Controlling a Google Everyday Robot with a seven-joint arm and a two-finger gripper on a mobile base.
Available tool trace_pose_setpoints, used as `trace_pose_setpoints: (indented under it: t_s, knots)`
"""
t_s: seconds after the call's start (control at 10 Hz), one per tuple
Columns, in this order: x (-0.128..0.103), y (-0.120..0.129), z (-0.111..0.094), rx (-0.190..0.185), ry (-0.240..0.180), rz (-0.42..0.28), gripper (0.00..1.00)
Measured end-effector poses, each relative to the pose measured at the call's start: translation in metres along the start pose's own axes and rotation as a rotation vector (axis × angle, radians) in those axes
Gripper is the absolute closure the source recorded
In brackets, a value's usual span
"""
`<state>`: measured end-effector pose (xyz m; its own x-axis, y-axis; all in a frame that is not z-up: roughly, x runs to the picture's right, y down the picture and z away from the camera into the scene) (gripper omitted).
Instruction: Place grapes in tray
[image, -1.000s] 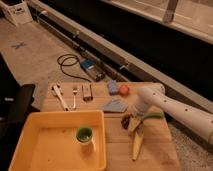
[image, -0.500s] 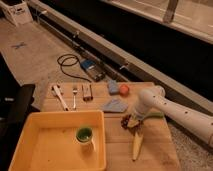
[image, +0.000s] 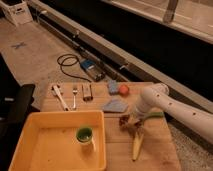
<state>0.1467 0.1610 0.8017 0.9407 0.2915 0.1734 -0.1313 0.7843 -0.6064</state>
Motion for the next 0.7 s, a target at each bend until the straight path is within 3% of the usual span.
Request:
trace_pose_setpoints:
  t_s: [0.2,0.5,0.7]
  knots:
    - [-0.022,-0.005,-0.051,0.075,-0.044,-0.039,1.00]
    - [-0.064,-0.018,-0.117,0.177,-0.145,-0.124,1.00]
    - [-0.102,-0.019,-0.146,0.206,-0.223,-0.195,1.00]
